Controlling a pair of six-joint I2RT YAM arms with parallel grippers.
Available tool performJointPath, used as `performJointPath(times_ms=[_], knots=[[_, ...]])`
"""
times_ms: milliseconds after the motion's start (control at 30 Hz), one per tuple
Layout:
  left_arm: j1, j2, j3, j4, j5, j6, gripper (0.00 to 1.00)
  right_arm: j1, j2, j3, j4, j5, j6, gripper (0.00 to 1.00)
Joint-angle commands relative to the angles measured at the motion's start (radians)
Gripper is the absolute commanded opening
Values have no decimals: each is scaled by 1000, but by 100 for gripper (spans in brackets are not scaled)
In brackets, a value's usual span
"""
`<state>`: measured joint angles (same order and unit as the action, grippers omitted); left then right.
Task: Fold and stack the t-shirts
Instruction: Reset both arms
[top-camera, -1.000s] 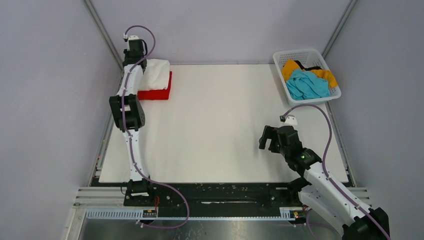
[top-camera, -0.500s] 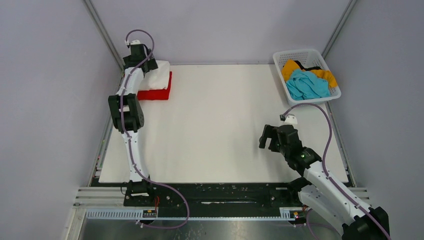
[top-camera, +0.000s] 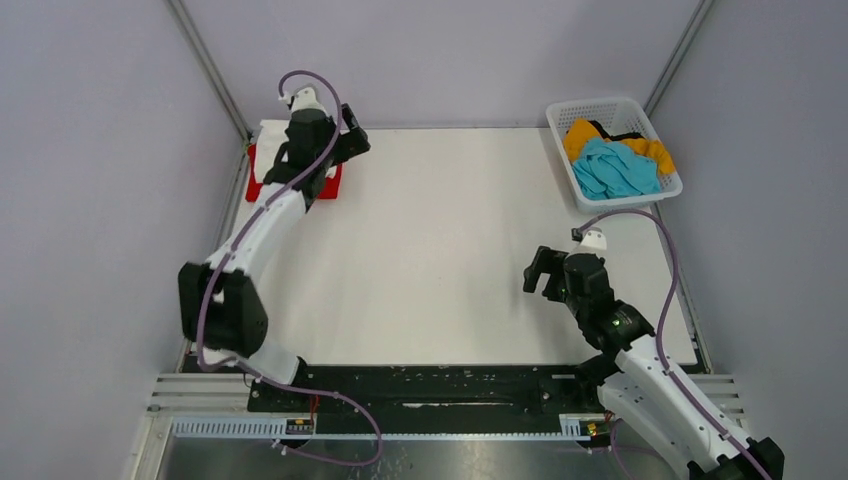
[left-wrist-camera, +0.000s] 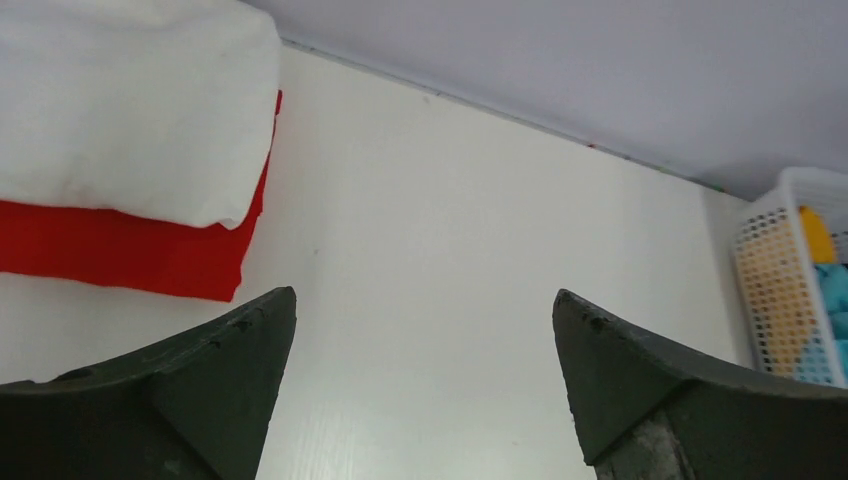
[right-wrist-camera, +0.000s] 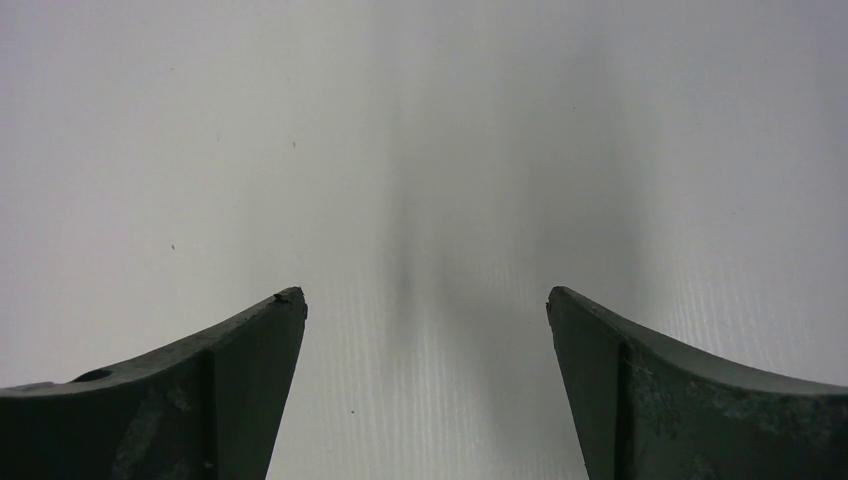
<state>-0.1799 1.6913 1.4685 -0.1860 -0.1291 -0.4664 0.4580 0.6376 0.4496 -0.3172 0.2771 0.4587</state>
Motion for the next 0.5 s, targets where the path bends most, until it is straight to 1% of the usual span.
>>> performJointPath(times_ms=[0, 100, 233, 333, 400, 467], knots=[[-66, -276, -256, 57, -133, -88, 99, -1, -29, 17, -5, 31, 24, 99], [-148, -479, -453, -22, -223, -116, 99, -1, -51, -10, 0, 47, 40, 100], [-182, -737, -673, -144, -239, -159, 99, -1, -72, -25, -4, 59, 53, 100], [-184, -855, -714, -303, -312, -250, 99, 0, -85, -32, -10, 77, 60, 99], [-183, -909, -732, -327, -318, -221, 99, -1, -91, -39, -10, 86, 61, 99], [-183, -942, -731, -375, -355, -212, 99, -2, -94, -43, -6, 84, 65, 99]])
